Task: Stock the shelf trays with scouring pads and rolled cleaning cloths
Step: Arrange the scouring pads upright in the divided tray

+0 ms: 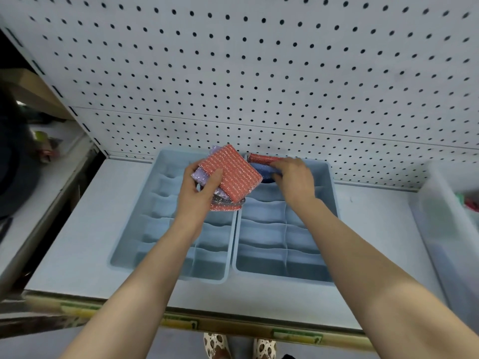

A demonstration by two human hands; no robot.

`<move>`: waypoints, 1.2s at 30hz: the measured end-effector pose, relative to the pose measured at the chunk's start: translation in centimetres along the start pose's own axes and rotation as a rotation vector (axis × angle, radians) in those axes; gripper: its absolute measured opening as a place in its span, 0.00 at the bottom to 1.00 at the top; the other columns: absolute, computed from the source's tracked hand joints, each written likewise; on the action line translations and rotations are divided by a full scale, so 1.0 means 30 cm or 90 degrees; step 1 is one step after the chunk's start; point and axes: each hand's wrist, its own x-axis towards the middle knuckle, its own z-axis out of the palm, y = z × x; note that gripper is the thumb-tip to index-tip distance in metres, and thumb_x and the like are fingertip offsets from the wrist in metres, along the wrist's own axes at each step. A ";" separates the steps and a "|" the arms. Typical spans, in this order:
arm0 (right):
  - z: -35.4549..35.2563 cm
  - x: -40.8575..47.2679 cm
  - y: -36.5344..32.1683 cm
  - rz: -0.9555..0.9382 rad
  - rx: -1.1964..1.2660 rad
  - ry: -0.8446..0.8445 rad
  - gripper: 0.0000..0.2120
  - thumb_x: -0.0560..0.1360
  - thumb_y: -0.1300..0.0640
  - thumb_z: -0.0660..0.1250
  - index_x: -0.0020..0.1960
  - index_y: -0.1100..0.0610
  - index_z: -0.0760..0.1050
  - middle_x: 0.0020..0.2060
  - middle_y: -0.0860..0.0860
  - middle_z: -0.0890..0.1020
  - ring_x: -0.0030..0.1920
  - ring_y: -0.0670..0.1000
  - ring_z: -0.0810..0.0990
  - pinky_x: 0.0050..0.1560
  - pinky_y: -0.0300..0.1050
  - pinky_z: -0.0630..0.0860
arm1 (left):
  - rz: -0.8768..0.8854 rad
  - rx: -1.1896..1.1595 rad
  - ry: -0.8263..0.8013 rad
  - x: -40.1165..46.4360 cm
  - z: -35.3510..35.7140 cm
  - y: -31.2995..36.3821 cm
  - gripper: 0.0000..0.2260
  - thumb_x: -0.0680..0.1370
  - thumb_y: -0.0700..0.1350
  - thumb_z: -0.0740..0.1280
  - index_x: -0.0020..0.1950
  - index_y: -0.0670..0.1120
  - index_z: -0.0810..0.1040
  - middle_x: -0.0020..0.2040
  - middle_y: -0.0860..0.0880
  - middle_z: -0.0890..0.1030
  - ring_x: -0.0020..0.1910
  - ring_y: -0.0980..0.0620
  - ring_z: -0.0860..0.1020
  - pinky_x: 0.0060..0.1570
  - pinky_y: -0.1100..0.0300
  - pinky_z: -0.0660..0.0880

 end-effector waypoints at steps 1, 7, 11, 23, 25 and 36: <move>-0.008 -0.001 -0.010 0.003 0.018 0.025 0.10 0.74 0.61 0.69 0.54 0.56 0.82 0.47 0.55 0.82 0.50 0.59 0.77 0.42 0.44 0.68 | 0.002 0.001 -0.001 -0.005 0.000 0.001 0.16 0.75 0.51 0.72 0.61 0.57 0.72 0.58 0.52 0.81 0.57 0.50 0.81 0.59 0.43 0.77; -0.167 -0.062 -0.172 0.126 0.492 -0.136 0.13 0.75 0.43 0.70 0.51 0.53 0.81 0.45 0.46 0.84 0.45 0.44 0.80 0.46 0.37 0.76 | 0.010 -0.009 -0.004 -0.031 0.024 0.011 0.19 0.74 0.51 0.74 0.62 0.54 0.73 0.57 0.53 0.81 0.57 0.49 0.81 0.54 0.40 0.79; -0.181 -0.106 -0.186 0.134 0.591 -0.199 0.14 0.72 0.53 0.75 0.52 0.59 0.77 0.45 0.53 0.85 0.43 0.49 0.82 0.49 0.45 0.80 | 0.032 0.018 -0.024 -0.043 0.045 0.009 0.16 0.76 0.57 0.69 0.62 0.56 0.73 0.59 0.53 0.80 0.58 0.51 0.80 0.55 0.41 0.79; -0.209 -0.056 -0.001 0.100 0.286 0.072 0.07 0.74 0.58 0.71 0.50 0.52 0.76 0.42 0.46 0.81 0.41 0.49 0.79 0.46 0.42 0.74 | 0.028 -0.016 0.101 -0.025 -0.016 -0.031 0.11 0.81 0.45 0.63 0.64 0.49 0.71 0.61 0.46 0.78 0.54 0.49 0.79 0.59 0.39 0.76; -0.191 -0.055 -0.011 0.034 0.211 0.066 0.06 0.73 0.58 0.72 0.49 0.52 0.77 0.40 0.44 0.80 0.40 0.49 0.78 0.46 0.46 0.75 | 0.026 -0.021 0.103 -0.027 -0.026 -0.036 0.09 0.82 0.44 0.62 0.62 0.49 0.71 0.58 0.47 0.78 0.51 0.50 0.79 0.59 0.39 0.76; -0.061 -0.027 -0.045 -0.017 0.006 0.003 0.10 0.72 0.63 0.71 0.53 0.56 0.81 0.44 0.60 0.80 0.48 0.62 0.77 0.45 0.51 0.73 | 0.020 -0.010 0.091 -0.031 -0.069 -0.058 0.07 0.82 0.44 0.62 0.60 0.52 0.70 0.58 0.48 0.78 0.49 0.53 0.79 0.54 0.48 0.79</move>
